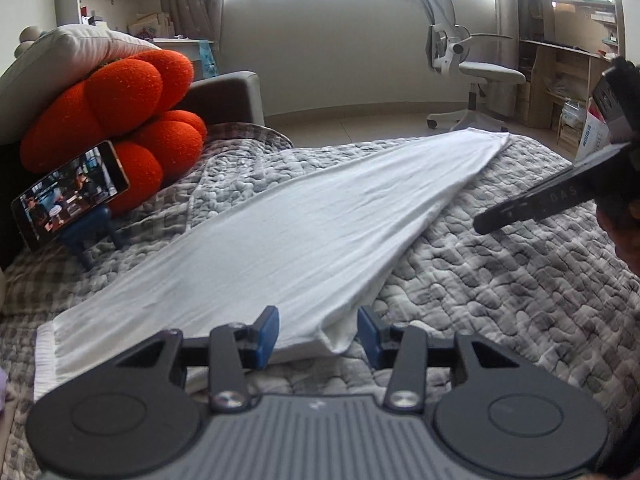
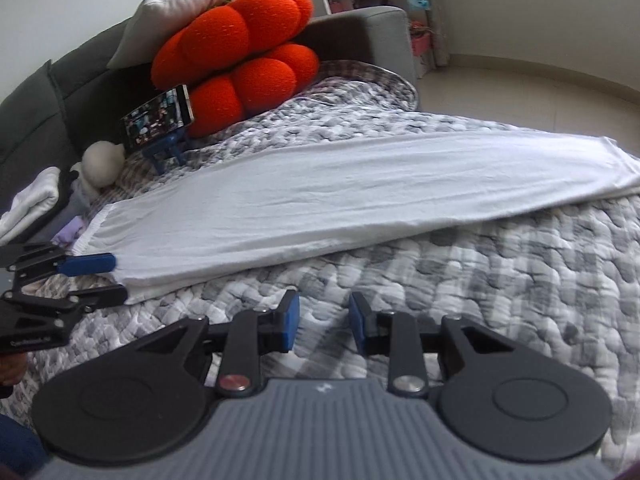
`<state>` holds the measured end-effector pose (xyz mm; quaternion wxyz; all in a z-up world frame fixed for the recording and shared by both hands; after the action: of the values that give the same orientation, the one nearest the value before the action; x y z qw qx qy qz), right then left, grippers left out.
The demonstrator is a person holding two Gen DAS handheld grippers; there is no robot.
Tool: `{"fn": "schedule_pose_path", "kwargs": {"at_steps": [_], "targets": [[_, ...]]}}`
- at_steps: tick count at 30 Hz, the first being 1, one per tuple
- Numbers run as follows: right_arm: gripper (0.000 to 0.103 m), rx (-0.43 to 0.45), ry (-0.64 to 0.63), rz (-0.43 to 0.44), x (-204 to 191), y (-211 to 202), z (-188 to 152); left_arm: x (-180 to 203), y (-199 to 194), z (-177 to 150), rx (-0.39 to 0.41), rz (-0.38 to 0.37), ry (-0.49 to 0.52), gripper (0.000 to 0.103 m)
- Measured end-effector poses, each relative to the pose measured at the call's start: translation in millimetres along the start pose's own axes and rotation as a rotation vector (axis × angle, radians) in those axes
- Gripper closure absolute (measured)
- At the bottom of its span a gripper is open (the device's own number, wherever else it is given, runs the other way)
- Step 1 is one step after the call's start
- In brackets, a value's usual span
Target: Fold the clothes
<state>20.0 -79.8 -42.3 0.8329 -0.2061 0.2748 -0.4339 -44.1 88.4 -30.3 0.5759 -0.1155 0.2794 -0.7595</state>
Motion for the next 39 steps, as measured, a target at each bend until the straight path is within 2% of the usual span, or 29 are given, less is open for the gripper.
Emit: {"fn": "schedule_pose_path", "kwargs": {"at_steps": [2,3,4,6,13,21,26,31,33,35,39], "targets": [[0.071,-0.004,-0.019,0.009,-4,4,1,0,7,-1,-0.02,0.037,0.025,0.073],[0.071,-0.005,-0.027,0.012,-6,6,1,-2,10,-2,-0.033,0.053,0.028,0.087],[0.071,-0.005,-0.035,0.015,-7,8,1,-4,12,-2,-0.039,0.054,0.011,0.093],[0.071,0.002,-0.048,0.021,-9,11,3,-8,14,-3,-0.049,0.05,-0.029,0.097],[0.071,0.013,-0.075,0.019,-17,30,16,-21,12,3,-0.051,0.063,-0.135,0.099],[0.071,0.027,-0.135,0.068,-36,33,17,-28,8,10,-0.035,0.066,-0.23,0.1],[0.071,0.042,-0.143,0.071,-41,43,26,-29,6,13,-0.024,0.076,-0.243,0.1],[0.058,0.072,-0.18,0.049,-39,50,33,-28,4,13,-0.018,0.072,-0.237,0.1],[0.054,0.052,-0.239,0.012,-34,57,32,-28,3,14,-0.017,0.07,-0.232,0.1],[0.055,0.043,-0.277,-0.008,-28,58,32,-28,3,14,-0.016,0.069,-0.229,0.1],[0.059,-0.006,-0.252,0.002,-15,49,31,-27,2,13,-0.015,0.071,-0.216,0.1]]}}
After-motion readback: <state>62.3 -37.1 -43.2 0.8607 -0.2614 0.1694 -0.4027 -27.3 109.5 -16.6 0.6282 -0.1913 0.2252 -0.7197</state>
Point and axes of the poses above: each gripper's, at about its wrist camera, not at the fingertips, and y roughly the way its jaws point, x to its right, z to its top, the point moved 9 cm from there along y, roughly the way its jaws point, and after that the axes turned 3 degrees about x, right-handed, at the moved point
